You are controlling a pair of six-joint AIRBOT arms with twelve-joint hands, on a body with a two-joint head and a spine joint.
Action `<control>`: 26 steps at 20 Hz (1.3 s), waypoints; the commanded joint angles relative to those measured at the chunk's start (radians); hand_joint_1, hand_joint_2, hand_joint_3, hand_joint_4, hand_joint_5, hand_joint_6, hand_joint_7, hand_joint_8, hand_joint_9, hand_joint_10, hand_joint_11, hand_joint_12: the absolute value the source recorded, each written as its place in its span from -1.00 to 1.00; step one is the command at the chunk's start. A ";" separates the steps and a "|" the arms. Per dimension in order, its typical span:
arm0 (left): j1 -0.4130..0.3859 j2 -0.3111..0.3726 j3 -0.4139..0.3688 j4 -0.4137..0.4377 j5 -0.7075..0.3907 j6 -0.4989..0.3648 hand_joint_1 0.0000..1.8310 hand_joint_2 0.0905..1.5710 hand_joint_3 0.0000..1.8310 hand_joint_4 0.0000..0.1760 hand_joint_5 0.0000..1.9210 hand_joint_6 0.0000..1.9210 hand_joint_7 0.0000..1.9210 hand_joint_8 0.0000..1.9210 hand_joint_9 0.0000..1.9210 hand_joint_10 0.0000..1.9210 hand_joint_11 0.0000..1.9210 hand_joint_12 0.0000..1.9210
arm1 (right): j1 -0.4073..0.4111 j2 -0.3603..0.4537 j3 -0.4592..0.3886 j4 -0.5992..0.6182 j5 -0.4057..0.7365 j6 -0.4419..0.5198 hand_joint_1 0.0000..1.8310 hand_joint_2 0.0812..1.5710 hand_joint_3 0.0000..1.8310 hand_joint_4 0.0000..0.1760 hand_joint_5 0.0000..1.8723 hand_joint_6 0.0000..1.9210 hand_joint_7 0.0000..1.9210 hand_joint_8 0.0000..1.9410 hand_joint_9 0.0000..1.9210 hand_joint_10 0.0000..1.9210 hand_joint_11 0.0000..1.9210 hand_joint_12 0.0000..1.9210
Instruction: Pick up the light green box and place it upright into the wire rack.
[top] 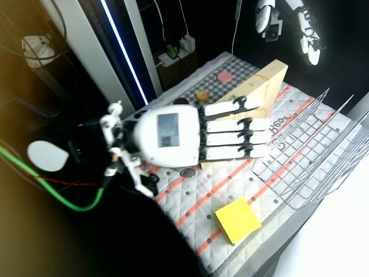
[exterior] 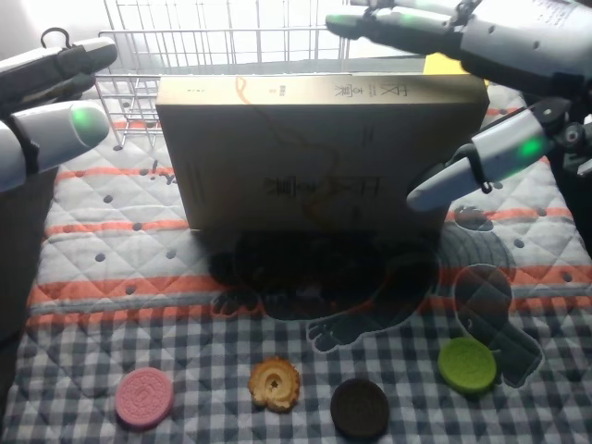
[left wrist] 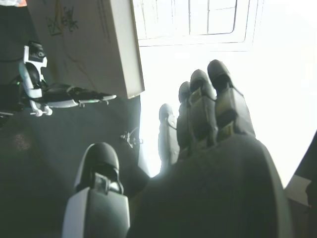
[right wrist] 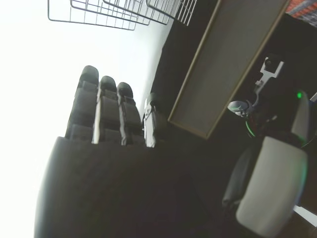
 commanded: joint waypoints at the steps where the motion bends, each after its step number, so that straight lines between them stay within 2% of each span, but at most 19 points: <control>1: -0.012 -0.004 0.006 0.003 -0.111 -0.005 -0.79 0.46 -1.00 1.00 -0.76 -1.00 -0.74 -1.00 -0.75 -1.00 -1.00 -0.44 | 0.019 0.003 0.008 0.041 0.082 0.010 -0.27 -0.19 -0.99 1.00 -1.00 -1.00 -0.92 -0.99 -0.93 -1.00 -0.87 -0.67; 2: -0.012 -0.005 0.007 0.003 -0.111 -0.005 -0.76 0.43 -1.00 1.00 -0.79 -1.00 -0.76 -1.00 -0.76 -1.00 -1.00 -0.46 | 0.029 -0.009 0.014 0.025 0.069 0.014 -0.22 -0.16 -1.00 1.00 -1.00 -1.00 -0.85 -0.99 -0.81 -1.00 -0.93 -0.30; 3: -0.013 -0.006 0.008 0.003 -0.110 -0.006 -0.72 0.43 -1.00 1.00 -0.80 -1.00 -0.76 -1.00 -0.76 -1.00 -1.00 -0.46 | 0.035 -0.019 0.020 0.015 0.061 0.019 -0.22 -0.14 -1.00 1.00 -1.00 -1.00 -0.86 -1.00 -0.74 -1.00 -0.72 -0.34; 6: -0.013 -0.009 0.009 0.002 -0.108 -0.007 -0.74 0.42 -1.00 1.00 -0.82 -1.00 -0.76 -1.00 -0.75 -1.00 -1.00 -0.46 | 0.040 -0.037 0.028 0.009 0.053 0.024 -0.20 -0.11 -1.00 1.00 -1.00 -1.00 -0.84 -1.00 -0.71 -1.00 -0.75 -0.25; 7: -0.013 -0.011 0.009 0.002 -0.107 -0.008 -0.74 0.43 -1.00 1.00 -0.80 -1.00 -0.74 -1.00 -0.73 -0.99 -1.00 -0.44 | 0.041 -0.042 0.030 0.009 0.051 0.025 -0.22 -0.11 -1.00 0.91 -1.00 -1.00 -0.77 -1.00 -0.63 -0.98 -0.92 0.15; 8: -0.013 -0.011 0.010 0.001 -0.107 -0.009 -0.74 0.44 -1.00 1.00 -0.79 -0.99 -0.75 -1.00 -0.73 -1.00 -1.00 -0.44 | 0.041 -0.046 0.030 0.007 0.049 0.026 -0.22 -0.12 -1.00 0.98 -1.00 -1.00 -0.75 -1.00 -0.60 -0.98 -0.99 0.31; 9: -0.013 -0.011 0.010 0.000 -0.107 -0.011 -0.71 0.44 -1.00 1.00 -0.79 -0.99 -0.76 -1.00 -0.75 -1.00 -1.00 -0.44 | 0.040 -0.048 0.030 0.005 0.047 0.029 -0.24 -0.14 -1.00 0.65 -1.00 -1.00 -0.69 -0.99 -0.55 -0.98 -0.91 0.33; 11: -0.012 -0.011 0.011 0.000 -0.109 -0.018 -0.74 0.44 -1.00 1.00 -0.79 -1.00 -0.76 -1.00 -0.75 -1.00 -1.00 -0.44 | 0.037 -0.055 0.030 -0.002 0.041 0.040 -0.20 -0.12 -1.00 0.69 -1.00 -1.00 -0.69 -1.00 -0.55 -0.98 -0.90 0.31; 12: -0.012 -0.011 0.011 0.000 -0.109 -0.020 -0.75 0.44 -1.00 1.00 -0.81 -1.00 -0.76 -1.00 -0.75 -1.00 -1.00 -0.45 | 0.034 -0.056 0.030 -0.002 0.041 0.044 -0.19 -0.10 -0.99 0.94 -1.00 -1.00 -0.70 -1.00 -0.57 -0.99 -0.92 0.30; 13: -0.012 -0.011 0.011 0.000 -0.109 -0.023 -0.76 0.45 -1.00 1.00 -0.83 -1.00 -0.76 -1.00 -0.76 -1.00 -1.00 -0.46 | 0.033 -0.057 0.030 -0.002 0.041 0.049 -0.17 -0.10 -1.00 0.87 -0.95 -1.00 -0.65 -0.99 -0.46 -0.96 -0.78 0.31; 15: -0.010 -0.011 0.013 -0.001 -0.109 -0.032 -0.75 0.45 -1.00 1.00 -0.81 -0.99 -0.76 -1.00 -0.76 -1.00 -1.00 -0.48 | 0.028 -0.062 0.030 -0.002 0.042 0.058 0.00 0.03 -1.00 0.22 -0.60 -0.98 -0.48 -0.99 -0.36 -0.97 -0.71 0.20; 16: -0.010 -0.011 0.014 -0.001 -0.110 -0.036 -0.76 0.45 -1.00 1.00 -0.81 -1.00 -0.77 -1.00 -0.75 -1.00 -1.00 -0.47 | 0.024 -0.065 0.030 -0.002 0.042 0.058 0.07 0.08 -0.99 -0.11 -0.42 -0.98 -0.36 -0.97 -0.24 -0.92 -0.62 0.31; 17: -0.009 -0.011 0.015 -0.001 -0.111 -0.041 -0.74 0.45 -1.00 1.00 -0.81 -0.99 -0.76 -1.00 -0.75 -1.00 -1.00 -0.46 | 0.022 -0.069 0.030 -0.002 0.042 0.058 0.12 0.13 -0.99 -0.24 -0.32 -0.98 -0.30 -0.97 -0.21 -0.89 -0.64 0.40; 19: -0.007 -0.011 0.017 -0.001 -0.115 -0.050 -0.73 0.45 -1.00 1.00 -0.80 -1.00 -0.76 -1.00 -0.74 -1.00 -1.00 -0.47 | 0.016 -0.075 0.030 -0.002 0.042 0.058 0.20 0.20 -1.00 -1.00 -0.07 -0.99 -0.04 -0.96 -0.25 -0.50 -0.75 0.53; 20: -0.006 -0.011 0.018 -0.001 -0.116 -0.052 -0.71 0.45 -1.00 1.00 -0.79 -0.99 -0.74 -0.99 -0.73 -0.99 -1.00 -0.46 | 0.014 -0.077 0.031 -0.002 0.042 0.058 0.21 0.22 -1.00 -1.00 0.00 -1.00 0.05 -0.95 -0.29 -0.25 -0.77 0.60; 21: -0.006 -0.011 0.018 -0.001 -0.116 -0.053 -0.72 0.45 -1.00 1.00 -0.79 -1.00 -0.74 -1.00 -0.73 -0.99 -1.00 -0.46 | 0.012 -0.078 0.031 -0.002 0.042 0.058 0.36 0.31 -1.00 -1.00 0.17 -0.62 0.11 -0.13 -0.22 0.01 -0.59 0.73; 23: -0.003 -0.011 0.018 -0.001 -0.117 -0.054 -0.73 0.46 -1.00 1.00 -0.81 -1.00 -0.76 -1.00 -0.75 -1.00 -1.00 -0.49 | 0.006 -0.080 0.032 -0.001 0.042 0.058 0.39 0.31 -1.00 -1.00 0.20 -0.43 0.19 -0.08 -0.05 -0.08 -0.49 0.61; 25: 0.000 -0.011 0.018 -0.003 -0.118 -0.055 -0.74 0.47 -1.00 1.00 -0.81 -1.00 -0.77 -1.00 -0.75 -1.00 -1.00 -0.49 | -0.001 -0.082 0.033 0.000 0.042 0.060 0.39 0.30 -1.00 -1.00 0.26 -0.51 0.19 -0.08 -0.04 -0.15 -0.62 0.64; 26: 0.003 -0.011 0.018 -0.004 -0.118 -0.056 -0.74 0.47 -1.00 1.00 -0.81 -1.00 -0.76 -1.00 -0.75 -1.00 -1.00 -0.49 | -0.005 -0.083 0.033 0.000 0.042 0.063 0.40 0.33 -1.00 -1.00 0.28 -0.66 0.12 0.12 0.04 0.37 -0.26 0.96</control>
